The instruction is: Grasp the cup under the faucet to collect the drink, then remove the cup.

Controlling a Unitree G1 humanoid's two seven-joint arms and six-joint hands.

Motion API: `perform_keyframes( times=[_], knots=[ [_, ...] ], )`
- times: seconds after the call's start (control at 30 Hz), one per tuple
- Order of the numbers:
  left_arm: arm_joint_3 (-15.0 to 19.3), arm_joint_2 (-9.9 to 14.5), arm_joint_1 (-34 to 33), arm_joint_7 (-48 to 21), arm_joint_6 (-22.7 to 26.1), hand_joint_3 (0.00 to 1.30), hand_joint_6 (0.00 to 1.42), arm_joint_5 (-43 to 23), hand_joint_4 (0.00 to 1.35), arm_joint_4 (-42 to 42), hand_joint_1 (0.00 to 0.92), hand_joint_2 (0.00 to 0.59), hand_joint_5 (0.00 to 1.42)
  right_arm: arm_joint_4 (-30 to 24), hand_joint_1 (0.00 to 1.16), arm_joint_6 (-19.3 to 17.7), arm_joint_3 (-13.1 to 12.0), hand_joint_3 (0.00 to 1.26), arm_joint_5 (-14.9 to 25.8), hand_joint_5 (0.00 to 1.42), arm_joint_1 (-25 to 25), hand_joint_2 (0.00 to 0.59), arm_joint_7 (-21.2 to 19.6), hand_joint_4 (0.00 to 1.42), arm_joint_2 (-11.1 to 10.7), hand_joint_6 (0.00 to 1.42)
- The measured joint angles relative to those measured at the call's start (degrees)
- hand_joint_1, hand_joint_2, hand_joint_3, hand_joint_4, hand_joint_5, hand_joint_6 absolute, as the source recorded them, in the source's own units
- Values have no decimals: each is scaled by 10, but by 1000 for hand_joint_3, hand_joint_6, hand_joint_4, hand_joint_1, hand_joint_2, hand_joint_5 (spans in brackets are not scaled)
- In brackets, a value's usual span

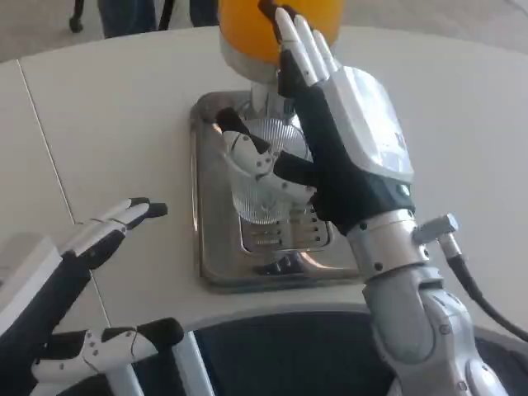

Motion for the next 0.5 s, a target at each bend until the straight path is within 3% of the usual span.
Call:
perform_keyframes(
  times=[0.5],
  knots=[
    [3, 0, 0, -11, 5, 184, 290, -23, 52, 5, 49, 111, 153, 13, 434, 27, 49, 15, -64, 0, -38, 427, 34, 0, -18, 49]
  ],
)
